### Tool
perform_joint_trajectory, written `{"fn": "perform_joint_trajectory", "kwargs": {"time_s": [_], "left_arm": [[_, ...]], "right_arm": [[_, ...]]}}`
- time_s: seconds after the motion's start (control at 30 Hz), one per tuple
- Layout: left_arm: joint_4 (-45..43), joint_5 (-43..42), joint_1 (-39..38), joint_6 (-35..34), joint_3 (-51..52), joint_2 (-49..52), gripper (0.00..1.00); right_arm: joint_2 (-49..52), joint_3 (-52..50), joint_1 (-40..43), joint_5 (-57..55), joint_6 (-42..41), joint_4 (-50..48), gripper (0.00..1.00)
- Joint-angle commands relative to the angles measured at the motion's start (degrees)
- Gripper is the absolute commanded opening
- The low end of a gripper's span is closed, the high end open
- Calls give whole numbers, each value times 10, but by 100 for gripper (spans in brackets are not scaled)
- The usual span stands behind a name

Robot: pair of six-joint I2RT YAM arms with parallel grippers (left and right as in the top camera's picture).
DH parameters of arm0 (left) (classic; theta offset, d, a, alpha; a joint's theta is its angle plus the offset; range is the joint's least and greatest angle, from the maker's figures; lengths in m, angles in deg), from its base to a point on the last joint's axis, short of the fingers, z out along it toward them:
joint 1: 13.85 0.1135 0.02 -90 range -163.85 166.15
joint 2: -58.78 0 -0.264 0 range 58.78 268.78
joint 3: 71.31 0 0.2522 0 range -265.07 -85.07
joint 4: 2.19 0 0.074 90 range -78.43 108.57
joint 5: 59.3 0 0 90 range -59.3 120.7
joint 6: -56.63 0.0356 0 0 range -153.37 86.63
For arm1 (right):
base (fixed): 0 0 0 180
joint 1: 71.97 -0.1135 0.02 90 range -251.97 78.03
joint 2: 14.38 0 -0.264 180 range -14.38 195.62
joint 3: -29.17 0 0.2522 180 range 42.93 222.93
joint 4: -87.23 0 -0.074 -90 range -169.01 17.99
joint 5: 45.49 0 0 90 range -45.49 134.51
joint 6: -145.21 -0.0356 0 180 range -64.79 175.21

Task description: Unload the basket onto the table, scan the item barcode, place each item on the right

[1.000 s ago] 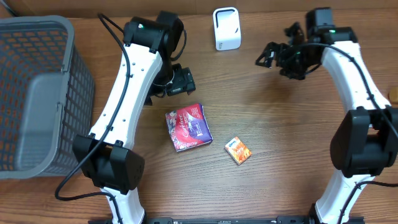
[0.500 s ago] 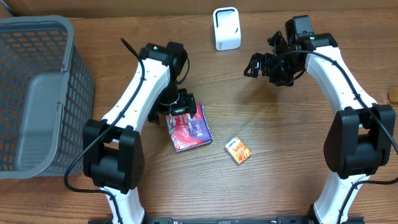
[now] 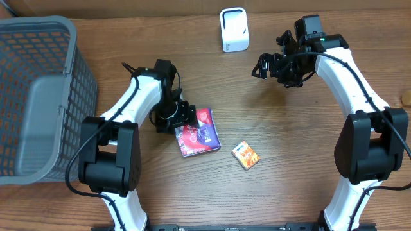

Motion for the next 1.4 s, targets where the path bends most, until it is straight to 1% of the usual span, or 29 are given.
{"fn": "perform_joint_trajectory", "kwargs": {"time_s": [0.0,0.07,0.13,0.17,0.23,0.3,0.37,0.43,0.5,0.53,0.67,0.7,0.77,0.8,0.87,0.97,1.03,1.1,1.17,1.23,1.37], "left_arm": [[-52,-126,-11,61,37,3,80],[-90,-170,-22,63,48,3,80],[-113,-192,-33,63,49,3,80],[-141,-204,-45,48,49,3,81],[-172,-204,-58,17,49,3,81],[-191,-204,-66,6,46,3,80],[-191,-209,-68,0,33,3,78],[-150,-214,-66,10,-6,3,73],[-110,-204,-63,24,-40,3,73],[-82,-185,-61,26,-61,3,74],[43,-67,-56,26,-122,3,80],[64,-49,-56,26,-125,3,81],[106,-27,-56,26,-123,3,80],[118,-18,-57,25,-118,4,80],[131,8,-59,9,-105,4,80],[130,47,-59,-52,-82,4,80],[120,47,-56,-69,-70,4,81],[106,40,-56,-73,-61,4,80],[96,29,-56,-73,-53,4,78],[88,11,-58,-72,-42,4,78],[82,8,-60,-72,-32,4,78]], "right_arm": [[-19,-1,0,-3,3,-5,100],[-19,-1,-1,-3,3,-5,100],[-19,-1,-1,-3,3,-5,100],[-19,-1,-1,-3,3,-5,100],[-19,-1,-1,-3,3,-3,100],[-19,-1,-1,-3,3,1,100],[-19,-1,-1,-3,3,12,100],[-19,-1,-1,-3,3,28,100],[-19,-1,-1,-3,3,43,100],[-19,-1,-1,-3,3,52,100],[-19,-1,-1,-3,6,90,99],[-19,-1,-1,-3,11,102,95],[-19,-3,-2,-3,16,123,84],[-19,-6,-3,-3,18,126,81],[-19,-19,-9,-3,18,123,80],[-19,-51,-19,-1,18,101,81],[-19,-76,-26,11,17,86,83],[-19,-104,-35,38,17,64,82],[-19,-128,-43,64,17,40,79],[-19,-151,-57,84,16,14,73],[-19,-159,-71,83,16,15,62]]}}
